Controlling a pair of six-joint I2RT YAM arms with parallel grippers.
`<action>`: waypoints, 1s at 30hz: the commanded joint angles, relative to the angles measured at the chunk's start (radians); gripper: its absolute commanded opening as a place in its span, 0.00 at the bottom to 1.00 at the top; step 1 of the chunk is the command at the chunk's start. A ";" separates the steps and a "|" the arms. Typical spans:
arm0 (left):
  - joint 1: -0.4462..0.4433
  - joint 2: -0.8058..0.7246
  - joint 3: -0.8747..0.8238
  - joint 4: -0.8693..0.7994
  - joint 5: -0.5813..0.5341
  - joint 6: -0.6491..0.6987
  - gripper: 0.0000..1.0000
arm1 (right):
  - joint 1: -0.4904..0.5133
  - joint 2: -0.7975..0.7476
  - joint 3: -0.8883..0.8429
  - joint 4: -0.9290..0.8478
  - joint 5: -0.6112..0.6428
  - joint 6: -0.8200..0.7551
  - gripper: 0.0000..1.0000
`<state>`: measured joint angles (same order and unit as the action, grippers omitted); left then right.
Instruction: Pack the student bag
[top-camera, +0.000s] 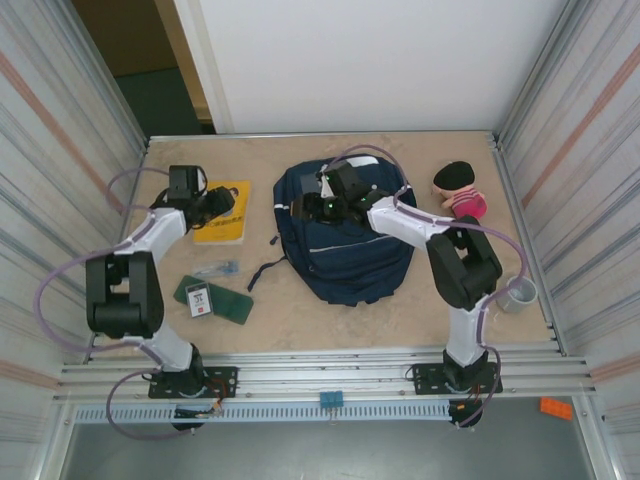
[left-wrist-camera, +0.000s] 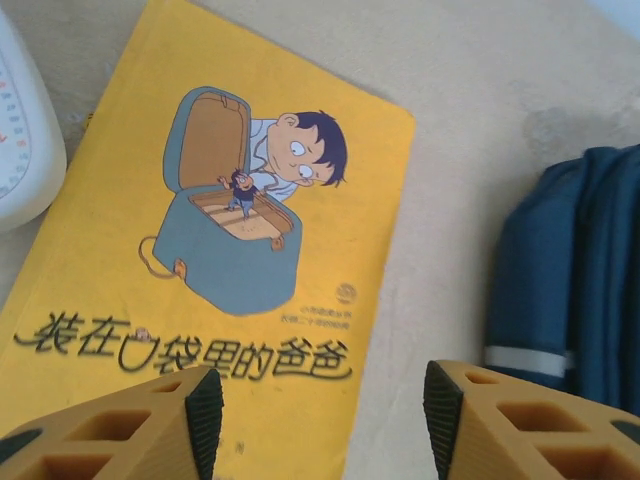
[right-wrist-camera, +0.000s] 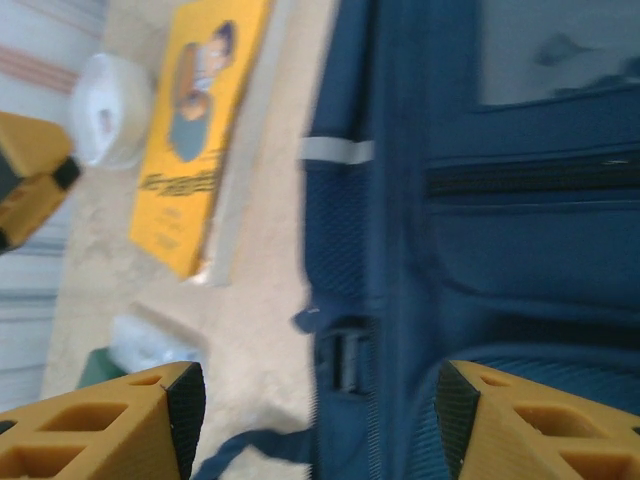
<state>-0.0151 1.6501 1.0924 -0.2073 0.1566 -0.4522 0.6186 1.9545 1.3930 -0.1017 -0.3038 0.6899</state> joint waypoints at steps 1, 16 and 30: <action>0.000 0.086 0.087 -0.054 0.026 0.060 0.58 | -0.059 0.060 -0.038 0.050 0.039 0.057 0.63; -0.088 0.322 0.198 -0.109 0.073 0.046 0.56 | -0.200 -0.059 -0.301 0.092 0.030 0.050 0.62; -0.280 0.085 -0.065 0.036 0.159 -0.098 0.56 | -0.182 -0.340 -0.295 -0.115 0.055 -0.072 0.63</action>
<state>-0.2943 1.7863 1.0416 -0.1497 0.2356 -0.5053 0.4187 1.6783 1.0920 -0.1543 -0.2611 0.6632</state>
